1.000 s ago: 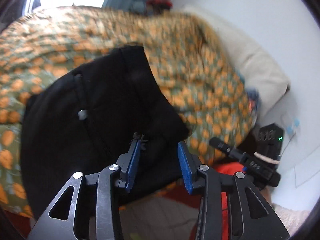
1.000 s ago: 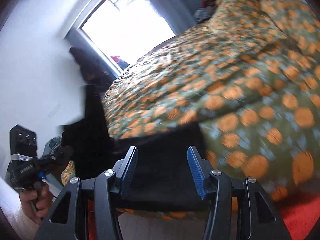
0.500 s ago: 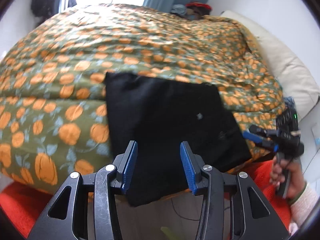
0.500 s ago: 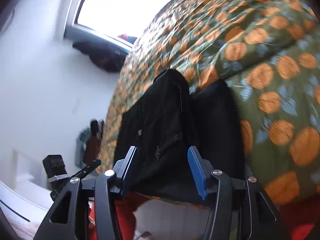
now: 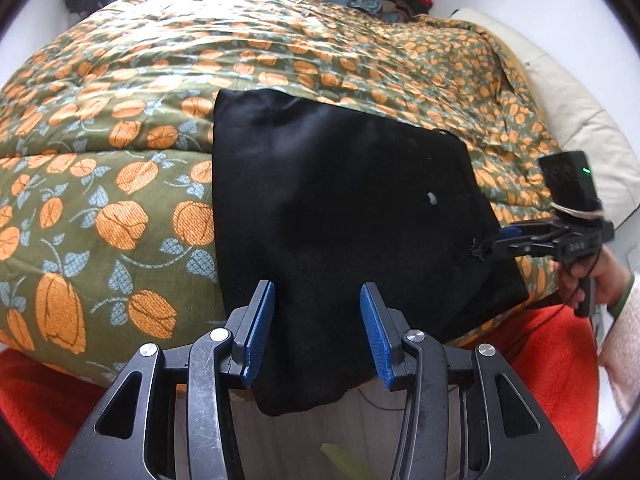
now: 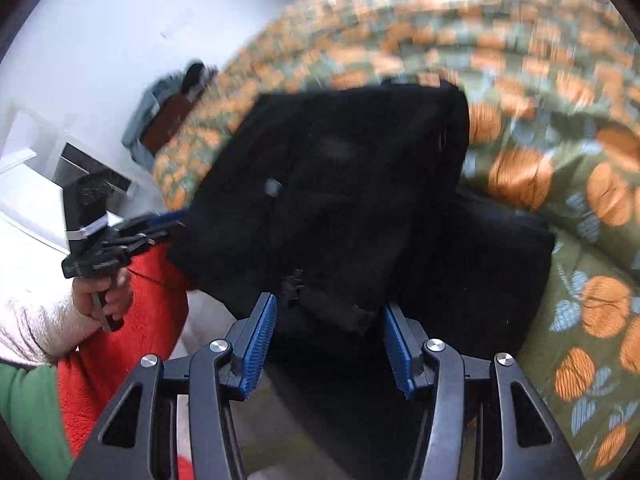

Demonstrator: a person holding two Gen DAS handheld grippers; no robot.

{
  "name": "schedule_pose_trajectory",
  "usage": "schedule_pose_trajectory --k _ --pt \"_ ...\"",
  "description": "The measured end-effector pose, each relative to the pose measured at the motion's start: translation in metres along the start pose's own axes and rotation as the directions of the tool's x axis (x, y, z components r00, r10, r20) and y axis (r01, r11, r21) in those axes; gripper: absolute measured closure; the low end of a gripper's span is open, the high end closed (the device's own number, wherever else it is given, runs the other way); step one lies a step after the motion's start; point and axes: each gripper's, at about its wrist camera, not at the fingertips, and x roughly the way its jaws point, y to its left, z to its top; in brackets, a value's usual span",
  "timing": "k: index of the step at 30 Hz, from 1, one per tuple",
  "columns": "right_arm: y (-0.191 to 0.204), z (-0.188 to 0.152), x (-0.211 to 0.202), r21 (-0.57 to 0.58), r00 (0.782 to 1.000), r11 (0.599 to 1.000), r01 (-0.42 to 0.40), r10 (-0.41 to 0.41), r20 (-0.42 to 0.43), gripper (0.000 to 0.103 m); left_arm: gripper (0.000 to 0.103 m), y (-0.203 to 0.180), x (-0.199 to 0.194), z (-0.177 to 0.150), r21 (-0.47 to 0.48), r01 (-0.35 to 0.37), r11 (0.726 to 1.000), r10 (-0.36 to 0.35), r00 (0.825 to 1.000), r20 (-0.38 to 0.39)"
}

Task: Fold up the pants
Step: 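Release the folded pants with both grippers and pull back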

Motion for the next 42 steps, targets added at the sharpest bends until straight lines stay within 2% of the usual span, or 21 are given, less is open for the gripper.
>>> schedule_pose_trajectory --k 3,4,7,10,13,16,19,20,22,24,25,27,29,32,34,36,37,39,40,41,42 --pt "-0.004 0.003 0.009 0.039 0.998 0.998 -0.052 0.053 -0.025 0.054 0.058 0.002 0.001 0.001 -0.006 -0.011 1.0 0.011 1.0 -0.002" --pt "0.002 0.003 0.005 0.025 0.999 0.999 -0.035 0.036 -0.022 0.076 0.058 0.003 -0.002 0.002 -0.012 -0.011 1.0 0.011 1.0 -0.004" --pt "0.02 0.009 -0.01 0.012 1.0 1.0 0.006 -0.006 0.019 0.082 0.058 0.01 -0.017 0.008 -0.048 0.008 0.999 -0.007 1.0 0.011" --pt "0.04 0.006 -0.05 0.031 0.992 0.999 -0.04 0.036 0.122 0.086 0.058 0.009 -0.04 0.018 -0.054 0.024 0.998 -0.021 0.998 0.059" --pt "0.055 -0.011 -0.087 0.067 0.978 0.994 -0.088 0.074 0.193 0.087 0.056 -0.001 -0.06 0.027 -0.023 0.042 0.999 -0.039 0.995 0.097" --pt "0.039 -0.043 -0.094 0.18 0.982 0.981 -0.077 0.043 0.184 0.087 0.047 -0.014 -0.06 0.028 0.014 0.054 0.998 -0.056 0.994 0.095" --pt "0.011 -0.075 -0.063 0.316 0.991 0.947 0.06 -0.094 0.092 0.086 0.045 -0.027 -0.03 0.02 0.062 0.039 0.997 -0.039 0.999 0.005" --pt "0.002 -0.083 -0.051 0.342 0.988 0.934 0.107 -0.137 0.067 0.079 0.045 -0.031 -0.017 0.016 0.079 0.026 0.997 -0.022 0.999 -0.046" --pt "-0.005 -0.091 -0.042 0.376 0.986 0.922 0.097 -0.141 0.091 0.076 0.05 -0.035 0.014 0.007 0.131 -0.028 0.991 0.047 0.989 -0.143" --pt "0.003 -0.089 -0.059 0.371 0.973 0.92 0.125 -0.186 0.133 0.069 0.055 -0.035 0.01 0.007 0.131 -0.075 0.988 0.092 0.987 -0.13" --pt "0.01 -0.088 -0.068 0.355 0.962 0.922 0.156 -0.223 0.156 0.068 0.051 -0.034 0.002 0.01 0.109 -0.057 0.992 0.069 0.991 -0.112" --pt "0.035 -0.081 -0.099 0.293 0.918 0.929 0.225 -0.303 0.255 0.068 0.038 -0.031 -0.012 0.017 0.067 -0.023 0.997 0.027 0.998 -0.06" --pt "0.055 -0.069 -0.115 0.226 0.894 0.948 0.224 -0.292 0.34 0.068 0.033 -0.031 -0.016 0.024 0.07 -0.056 0.996 0.058 0.998 -0.025" --pt "0.057 -0.059 -0.102 0.171 0.909 0.967 0.19 -0.239 0.343 0.068 0.033 -0.034 0.002 0.025 0.088 -0.08 0.993 0.086 0.994 -0.068" --pt "0.038 -0.057 -0.074 0.203 0.918 0.952 0.227 -0.279 0.281 0.068 0.032 -0.04 0.026 0.017 0.138 -0.105 0.985 0.125 0.982 -0.143" --pt "0.014 -0.064 -0.05 0.26 0.913 0.913 0.315 -0.366 0.179 0.073 0.033 -0.046 0.029 0.01 0.202 -0.155 0.967 0.186 0.972 -0.143" --pt "0.012 -0.072 -0.057 0.279 0.911 0.915 0.291 -0.354 0.213 0.073 0.032 -0.046 0.02 0.01 0.204 -0.154 0.967 0.182 0.975 -0.126" --pt "0.02 -0.082 -0.081 0.304 0.899 0.923 0.235 -0.326 0.293 0.057 0.026 -0.038 0.003 0.013 0.158 -0.117 0.98 0.135 0.985 -0.104" --pt "0.02 -0.088 -0.092 0.311 0.891 0.922 0.231 -0.329 0.314 0.031 0.019 -0.027 -0.005 0.016 0.117 -0.096 0.988 0.107 0.99 -0.087" --pt "0.022 -0.092 -0.099 0.312 0.882 0.92 0.237 -0.338 0.328 0.014 0.017 -0.017 -0.009 0.019 0.088 -0.09 0.992 0.096 0.992 -0.076" --pt "0.02 -0.096 -0.106 0.308 0.878 0.92 0.241 -0.342 0.334 0.014 0.017 -0.001 -0.008 0.023 0.04 -0.095 0.995 0.098 0.992 -0.075"
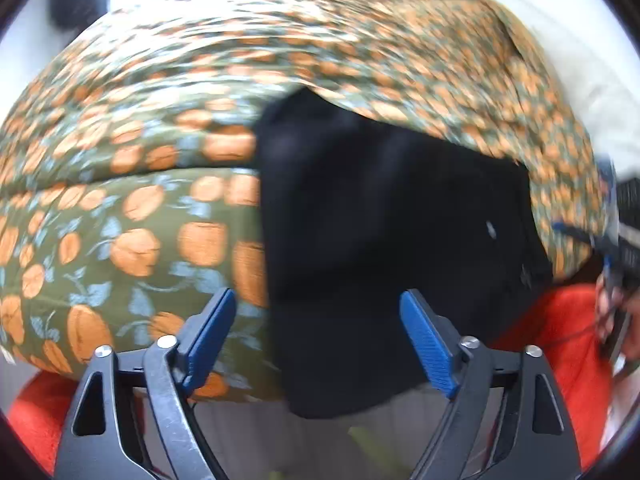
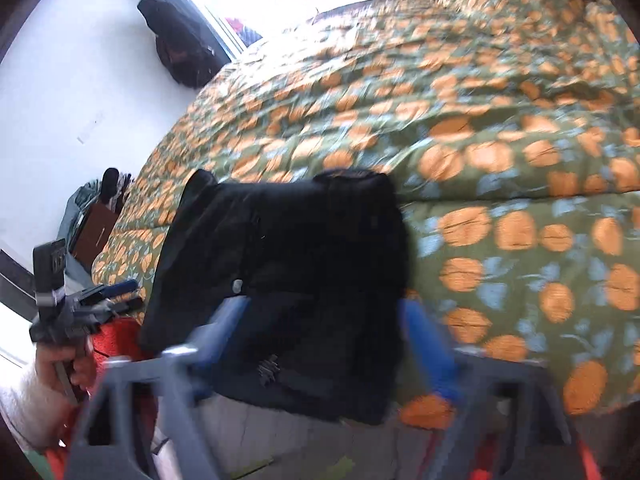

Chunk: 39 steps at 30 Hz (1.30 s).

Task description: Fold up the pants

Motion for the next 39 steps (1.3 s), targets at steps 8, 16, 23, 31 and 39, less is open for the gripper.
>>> schedule_pose_trajectory --k 8,16,23,31,39 --pt "-0.033 0.0 0.066 0.186 0.963 0.969 -0.164 0.198 -0.182 0.023 0.022 0.016 0.052 0.004 -0.107 0.169 0.98 -0.185 0.969 -0.166" --pt "0.027 0.01 0.049 -0.032 0.974 0.994 -0.106 0.098 -0.206 0.069 0.085 -0.025 -0.001 0.007 0.023 0.21 0.977 -0.207 0.974 -0.097" --pt "0.104 0.056 0.015 -0.178 0.986 0.972 -0.152 0.136 -0.097 0.072 0.086 -0.042 -0.058 0.065 0.088 0.239 0.967 -0.244 0.968 0.052" --pt "0.121 0.18 0.026 -0.194 0.982 0.973 -0.127 0.151 0.115 0.066 0.068 -0.021 -0.083 0.172 0.158 -0.019 0.987 -0.031 0.951 0.307" --pt "0.067 0.172 0.033 -0.102 0.968 0.968 0.231 -0.218 0.124 0.037 0.01 -0.011 -0.058 0.121 0.169 -0.257 0.952 0.189 0.922 0.338"
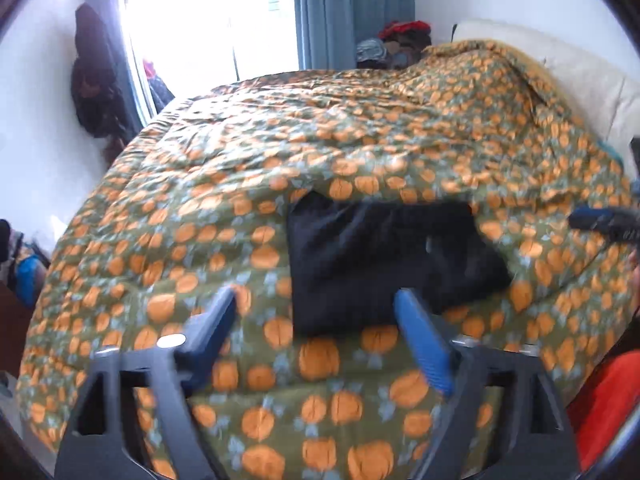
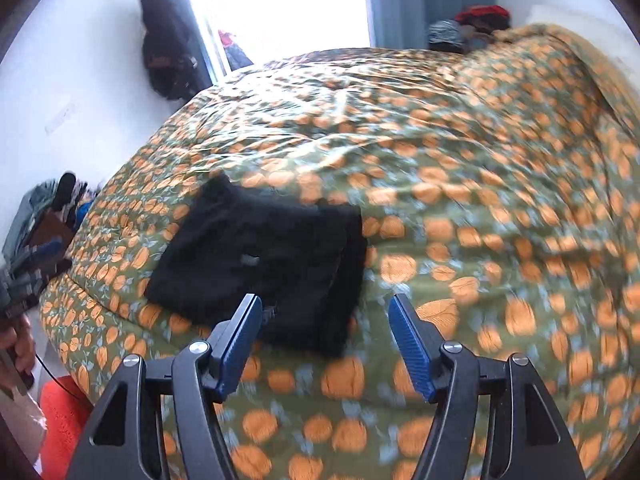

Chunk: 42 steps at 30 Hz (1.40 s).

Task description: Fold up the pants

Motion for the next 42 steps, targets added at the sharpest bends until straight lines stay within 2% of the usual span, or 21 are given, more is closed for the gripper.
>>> schedule_pose_trajectory --k 2,3,5,7,9,12,16,18,22,31,36,39,42 --pt "0.0 -0.017 -0.011 0.003 1.0 1.0 0.025 -0.025 -0.003 0.036 0.008 -0.013 -0.006 -0.026 0.026 -0.059 0.998 0.059 0.998 -0.011" --pt "0.001 -0.026 -0.015 0.005 0.999 0.999 0.039 -0.039 -0.001 0.032 0.008 -0.018 -0.008 -0.033 0.03 -0.075 0.997 0.075 0.997 -0.022" --pt "0.009 -0.044 -0.026 0.018 0.999 0.999 0.043 -0.043 0.001 0.011 0.008 -0.031 -0.013 -0.054 0.013 -0.111 0.994 0.112 0.991 -0.075" --pt "0.018 -0.064 -0.031 0.023 0.999 0.999 0.045 -0.045 0.003 0.001 0.005 -0.041 -0.022 -0.066 0.004 -0.158 0.987 0.157 0.982 -0.109" --pt "0.031 -0.082 -0.04 0.026 0.999 0.999 0.041 -0.042 0.018 0.001 0.005 -0.052 -0.035 -0.078 0.015 -0.216 0.976 0.217 0.972 -0.094" --pt "0.05 -0.107 -0.047 0.038 1.0 0.999 0.017 -0.018 0.018 0.0 0.005 -0.057 -0.052 -0.088 0.007 -0.245 0.97 0.244 0.965 -0.092" --pt "0.072 -0.13 -0.049 0.02 0.999 0.999 0.031 -0.03 -0.018 0.0 0.005 -0.047 -0.061 -0.095 -0.083 -0.181 0.98 0.164 0.97 -0.177" --pt "0.079 -0.138 -0.049 0.013 0.999 0.999 0.036 -0.036 -0.04 0.0 0.005 -0.044 -0.063 -0.098 -0.107 -0.177 0.979 0.153 0.968 -0.199" --pt "0.087 -0.143 -0.054 0.009 0.996 0.997 0.07 -0.07 -0.056 0.0 0.005 -0.046 -0.068 -0.102 -0.099 -0.179 0.979 0.154 0.964 -0.219" --pt "0.106 -0.141 -0.069 -0.041 0.994 0.995 0.086 -0.088 -0.067 0.0 0.005 -0.056 -0.082 -0.104 -0.06 -0.179 0.982 0.165 0.967 -0.193" --pt "0.11 -0.143 -0.07 -0.048 0.993 0.995 0.088 -0.091 -0.076 0.0 0.005 -0.06 -0.085 -0.105 -0.034 -0.176 0.984 0.166 0.966 -0.198" --pt "0.116 -0.144 -0.072 -0.057 0.993 0.995 0.082 -0.086 -0.085 0.0 0.005 -0.06 -0.086 -0.108 0.002 -0.188 0.982 0.183 0.958 -0.222" --pt "0.126 -0.145 -0.075 -0.076 0.991 0.995 0.067 -0.076 -0.112 0.0 0.005 -0.057 -0.096 -0.111 0.007 -0.161 0.987 0.159 0.964 -0.213"
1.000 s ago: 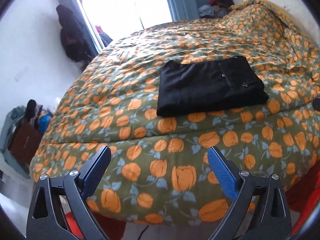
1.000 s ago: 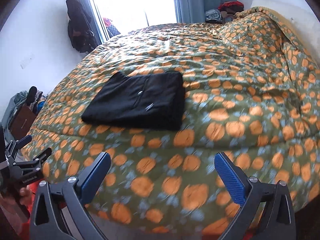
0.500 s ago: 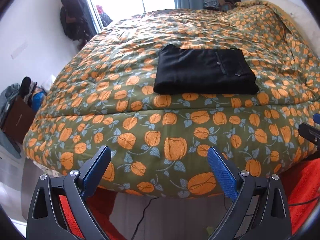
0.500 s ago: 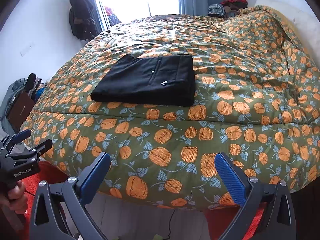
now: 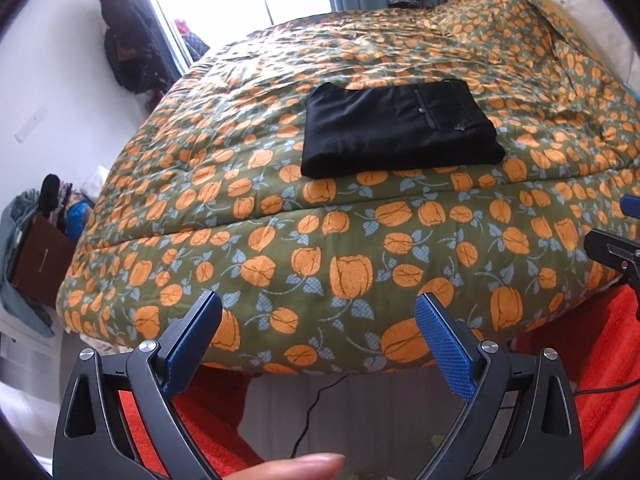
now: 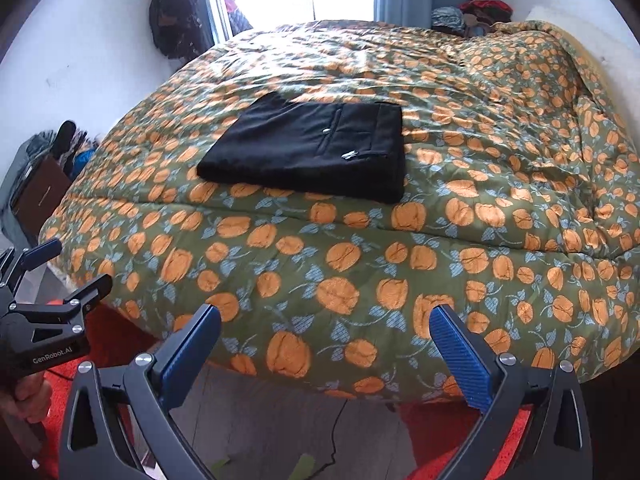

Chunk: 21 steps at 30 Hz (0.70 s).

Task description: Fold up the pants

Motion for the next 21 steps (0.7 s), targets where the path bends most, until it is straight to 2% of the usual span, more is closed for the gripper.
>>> schedule_pose_trajectory --k 7,11,16,21 --pt "0.019 0.0 -0.026 -0.04 0.999 0.998 -0.042 0.042 -0.001 0.0 0.0 0.012 -0.021 0.002 -0.014 0.002 1.0 -0.002 1.0 0.01" --pt "0.025 0.003 -0.04 -0.041 0.996 0.996 -0.085 0.085 -0.004 0.0 0.0 0.018 -0.028 0.008 -0.055 0.041 0.998 -0.041 0.999 -0.01" --pt "0.033 0.003 -0.047 -0.079 0.999 0.996 -0.042 0.042 0.009 0.0 0.0 0.019 -0.029 0.01 -0.065 0.068 0.996 -0.071 0.997 -0.034" --pt "0.033 0.0 -0.044 -0.071 0.999 0.997 -0.043 0.042 -0.02 0.0 0.0 0.019 -0.025 0.008 -0.071 0.047 0.996 -0.051 0.997 -0.055"
